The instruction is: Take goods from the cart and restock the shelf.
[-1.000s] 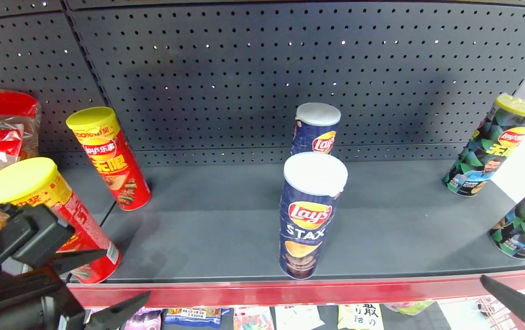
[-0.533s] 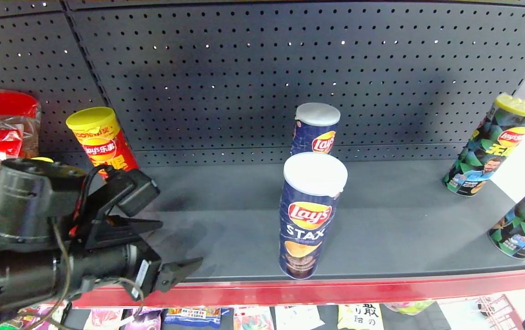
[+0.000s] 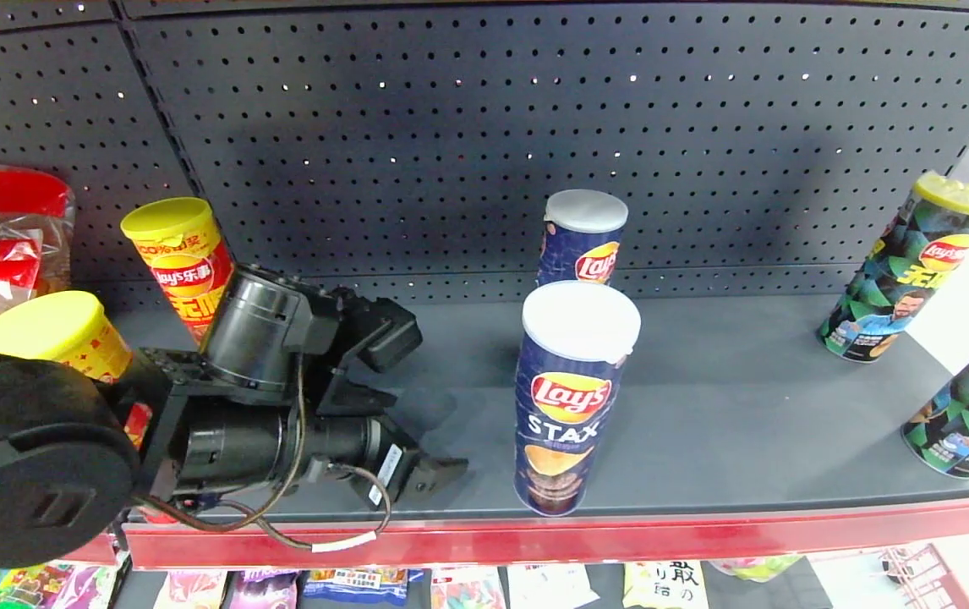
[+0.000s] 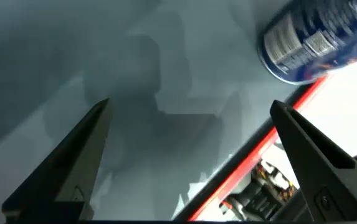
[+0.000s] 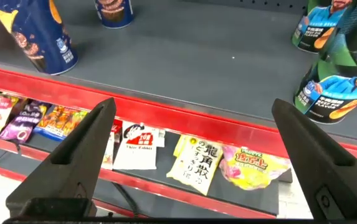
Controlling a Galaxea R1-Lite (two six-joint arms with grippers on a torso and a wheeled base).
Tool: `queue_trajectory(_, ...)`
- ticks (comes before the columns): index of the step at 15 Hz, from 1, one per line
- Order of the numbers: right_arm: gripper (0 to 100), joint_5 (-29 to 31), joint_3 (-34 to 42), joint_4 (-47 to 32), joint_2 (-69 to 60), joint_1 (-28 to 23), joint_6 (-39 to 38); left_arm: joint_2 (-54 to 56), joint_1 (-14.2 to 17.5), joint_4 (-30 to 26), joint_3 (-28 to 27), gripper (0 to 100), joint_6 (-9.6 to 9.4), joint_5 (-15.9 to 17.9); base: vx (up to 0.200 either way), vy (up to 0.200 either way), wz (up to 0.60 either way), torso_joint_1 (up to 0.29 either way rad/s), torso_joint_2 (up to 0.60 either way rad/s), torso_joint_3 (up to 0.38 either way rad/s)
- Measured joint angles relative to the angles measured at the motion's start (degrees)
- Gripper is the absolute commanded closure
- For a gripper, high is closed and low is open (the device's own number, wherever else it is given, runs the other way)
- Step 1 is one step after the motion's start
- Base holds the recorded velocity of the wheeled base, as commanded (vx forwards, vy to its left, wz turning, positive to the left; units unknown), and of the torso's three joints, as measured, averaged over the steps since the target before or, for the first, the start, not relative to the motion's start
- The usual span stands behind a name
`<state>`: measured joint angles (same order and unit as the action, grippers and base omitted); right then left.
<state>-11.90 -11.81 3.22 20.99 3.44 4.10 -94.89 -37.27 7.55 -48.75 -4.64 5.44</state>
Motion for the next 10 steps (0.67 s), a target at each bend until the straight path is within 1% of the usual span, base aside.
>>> queue_trajectory(10,0,0.0,0.2,-0.1,-0.1,-0.1,0.0,-4.1,-3.6,0.0,-3.3,0,-0.20,-0.6,0.000,0.000,0.00,0.000,0.00,0.000)
